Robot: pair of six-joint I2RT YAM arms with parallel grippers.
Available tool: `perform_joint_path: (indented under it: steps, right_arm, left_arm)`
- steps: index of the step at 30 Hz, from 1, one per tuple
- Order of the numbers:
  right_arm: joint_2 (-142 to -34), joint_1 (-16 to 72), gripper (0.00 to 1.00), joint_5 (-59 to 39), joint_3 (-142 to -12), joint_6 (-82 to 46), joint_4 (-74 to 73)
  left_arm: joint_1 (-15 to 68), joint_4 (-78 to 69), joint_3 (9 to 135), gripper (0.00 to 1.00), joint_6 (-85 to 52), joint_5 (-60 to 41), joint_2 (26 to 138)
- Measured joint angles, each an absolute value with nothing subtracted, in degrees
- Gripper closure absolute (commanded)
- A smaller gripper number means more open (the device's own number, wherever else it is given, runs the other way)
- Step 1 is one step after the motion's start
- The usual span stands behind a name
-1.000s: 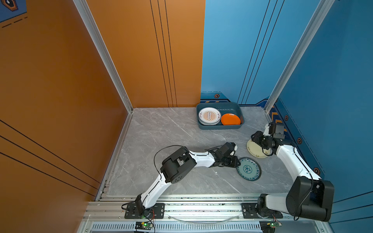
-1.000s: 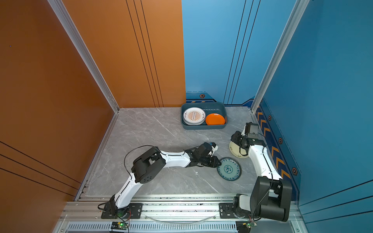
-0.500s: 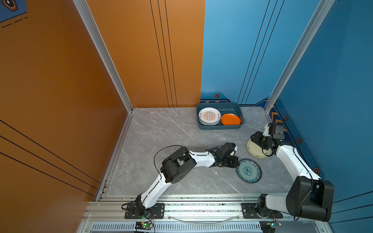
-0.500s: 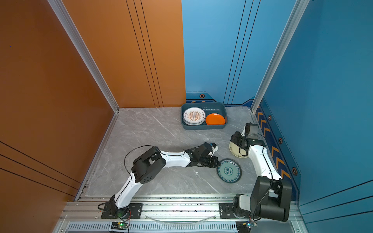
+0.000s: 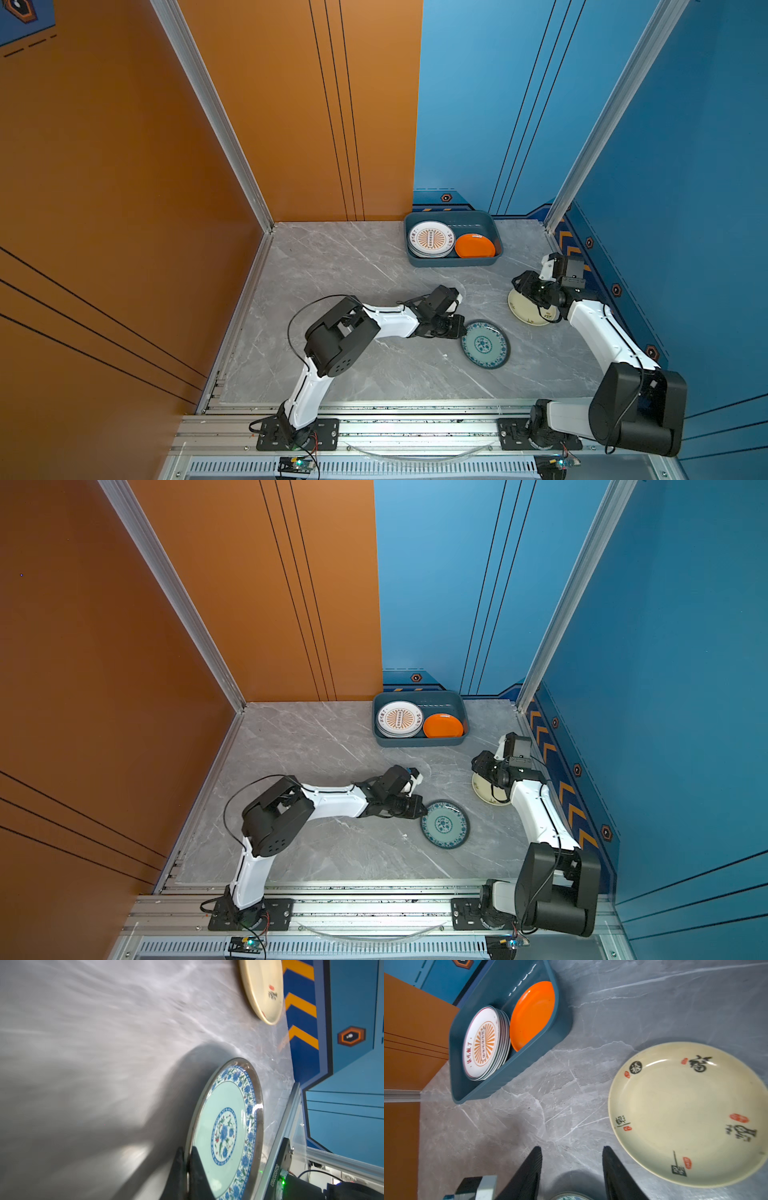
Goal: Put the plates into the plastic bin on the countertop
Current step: 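Slide the blue-floral plate toward the right gripper with the left gripper, then grip the blue-floral plate edge with the right gripper while the left holds it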
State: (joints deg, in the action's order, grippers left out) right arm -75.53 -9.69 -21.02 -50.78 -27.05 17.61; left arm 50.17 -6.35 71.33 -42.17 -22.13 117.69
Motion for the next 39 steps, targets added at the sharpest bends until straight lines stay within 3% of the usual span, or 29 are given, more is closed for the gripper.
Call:
perform_joint_path:
  steps: [7, 13, 26, 31, 39]
  right_arm:
    - [-76.6, -7.2, 0.45, -29.2, -48.9, -28.1, 12.0]
    - [-79.4, -2.6, 0.33, -37.0, -48.1, -28.9, 6.9]
    - [-83.5, 9.2, 0.32, -48.2, -47.4, -32.0, -3.9]
    - [-85.6, 12.0, 0.38, -49.0, -47.4, -33.3, -6.3]
    - [-88.2, 16.2, 0.66, -51.1, -47.4, -34.9, -9.1]
  left_arm:
    - [41.9, -4.6, 63.2, 1.0, -39.9, -22.5, 106.0]
    - [36.7, -2.3, 59.7, 1.0, -37.7, -23.4, 98.1]
    - [29.4, 2.9, 57.1, 1.0, -34.9, -24.6, 87.6]
    - [28.6, 3.6, 57.1, 1.0, -34.3, -25.1, 86.5]
    - [27.4, 4.2, 57.1, 1.0, -33.8, -25.7, 86.4]
